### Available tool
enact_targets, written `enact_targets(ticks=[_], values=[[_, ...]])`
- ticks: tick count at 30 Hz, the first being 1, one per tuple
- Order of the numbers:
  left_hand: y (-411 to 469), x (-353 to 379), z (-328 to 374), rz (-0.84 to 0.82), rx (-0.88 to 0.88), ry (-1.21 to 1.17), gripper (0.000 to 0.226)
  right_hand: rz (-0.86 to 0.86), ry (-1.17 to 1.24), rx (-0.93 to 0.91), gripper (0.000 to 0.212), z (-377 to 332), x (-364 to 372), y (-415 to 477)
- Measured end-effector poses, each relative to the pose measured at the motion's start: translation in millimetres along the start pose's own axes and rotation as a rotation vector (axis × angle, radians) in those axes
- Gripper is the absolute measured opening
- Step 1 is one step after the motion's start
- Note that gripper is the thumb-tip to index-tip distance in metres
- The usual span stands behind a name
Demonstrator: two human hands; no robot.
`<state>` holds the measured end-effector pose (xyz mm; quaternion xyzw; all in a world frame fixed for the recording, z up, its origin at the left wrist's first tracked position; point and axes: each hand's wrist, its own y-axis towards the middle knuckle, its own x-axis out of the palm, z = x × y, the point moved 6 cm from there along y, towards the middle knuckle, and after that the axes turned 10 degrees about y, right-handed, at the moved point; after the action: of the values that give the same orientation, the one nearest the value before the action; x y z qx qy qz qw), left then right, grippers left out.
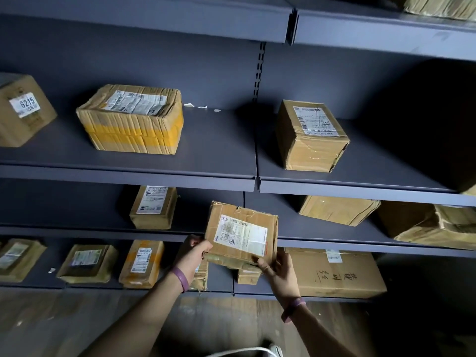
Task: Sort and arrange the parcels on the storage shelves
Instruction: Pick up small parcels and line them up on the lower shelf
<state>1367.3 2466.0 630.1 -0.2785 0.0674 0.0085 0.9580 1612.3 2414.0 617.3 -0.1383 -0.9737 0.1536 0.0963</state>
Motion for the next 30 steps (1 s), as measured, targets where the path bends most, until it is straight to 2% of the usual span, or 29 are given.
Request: enact_targets(ticks=[5,9,11,15,19,26,28,30], values=[[3.0,4.7,4.4,-0.010,-0.006,0.029,0.045,0.054,-0.068,-0.026,0.025,-1.6,-4.0,5.3],[24.4,11.7,18.5,-0.005,0.000,-0.022,0.015,0.089,-0.160,-0.068,0.013,-18.4,-4.0,31.9],[37.4,16.0,29.8,0.011,0.009,-0.016,0.015,0.102,-0.209,-0.087,0.010,-27.6,-2.3,49.5],[63.4,28.7,45.8,0.037,0.011,-0.034,0.031,0.096,-0.300,-0.091,0.017,-38.1,0.9,87.0],[95.5,41.7,40.5,0.089,-0.049,-0.104,0.034,0.058,-0.395,-0.130,0.020,-42.1,4.1,123.8],[113.8,52.9,39.4,0.120,-0.024,-0.081,0.017,0.038,-0.350,-0.092,0.022,-36.9,3.4,149.9],[105.2,53.4,40.0,0.107,-0.044,-0.036,0.009,0.055,-0.325,-0.035,0.032,-32.1,-4.8,147.5],[90.7,57.5,34.3,0.085,-0.102,0.037,0.012,0.078,-0.328,0.000,0.044,-30.3,-18.4,140.7]])
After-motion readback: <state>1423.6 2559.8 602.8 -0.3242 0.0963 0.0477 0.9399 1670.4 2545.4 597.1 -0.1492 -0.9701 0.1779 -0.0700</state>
